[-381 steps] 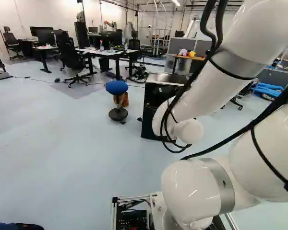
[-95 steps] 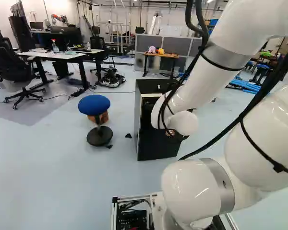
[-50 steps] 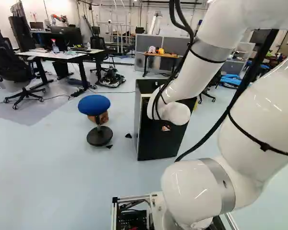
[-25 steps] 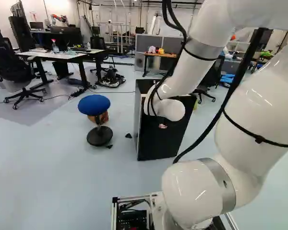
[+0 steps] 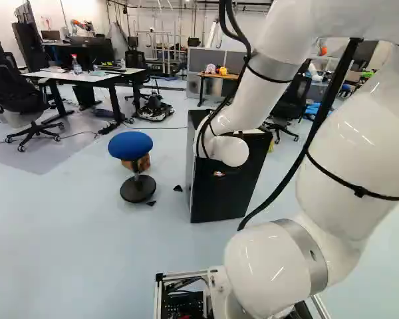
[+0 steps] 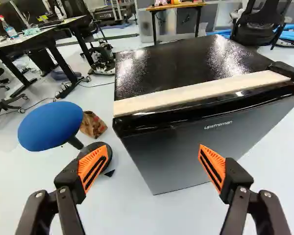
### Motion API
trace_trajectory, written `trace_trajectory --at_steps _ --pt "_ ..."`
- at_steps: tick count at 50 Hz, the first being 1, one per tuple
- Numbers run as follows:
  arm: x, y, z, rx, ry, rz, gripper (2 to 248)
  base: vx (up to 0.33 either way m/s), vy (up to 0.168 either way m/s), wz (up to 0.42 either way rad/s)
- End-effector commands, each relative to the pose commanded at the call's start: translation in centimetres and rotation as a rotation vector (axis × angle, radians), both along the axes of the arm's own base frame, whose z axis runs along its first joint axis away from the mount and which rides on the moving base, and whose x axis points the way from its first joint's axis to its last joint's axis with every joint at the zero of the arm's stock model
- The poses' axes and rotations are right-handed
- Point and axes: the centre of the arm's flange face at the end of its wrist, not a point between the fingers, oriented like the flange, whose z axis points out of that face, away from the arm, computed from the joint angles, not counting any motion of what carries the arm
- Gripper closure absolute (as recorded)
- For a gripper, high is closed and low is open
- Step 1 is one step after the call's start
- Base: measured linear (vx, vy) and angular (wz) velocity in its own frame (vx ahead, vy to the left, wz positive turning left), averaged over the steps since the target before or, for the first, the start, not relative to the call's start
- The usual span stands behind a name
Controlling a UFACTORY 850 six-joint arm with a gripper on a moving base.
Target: Grab a drink from the fridge
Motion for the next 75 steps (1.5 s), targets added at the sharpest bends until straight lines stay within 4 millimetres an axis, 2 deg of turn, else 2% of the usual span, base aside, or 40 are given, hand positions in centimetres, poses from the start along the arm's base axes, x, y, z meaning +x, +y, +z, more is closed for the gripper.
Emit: trace_trajectory --at_steps 38,75 --pt "-0.9 4.0 -0.2 0.066 0.013 -0.047 3 0.0 0.0 0.0" --pt "-0.6 8.1 -3.3 0.061 0.022 -0.111 3 0.0 0.0 0.0"
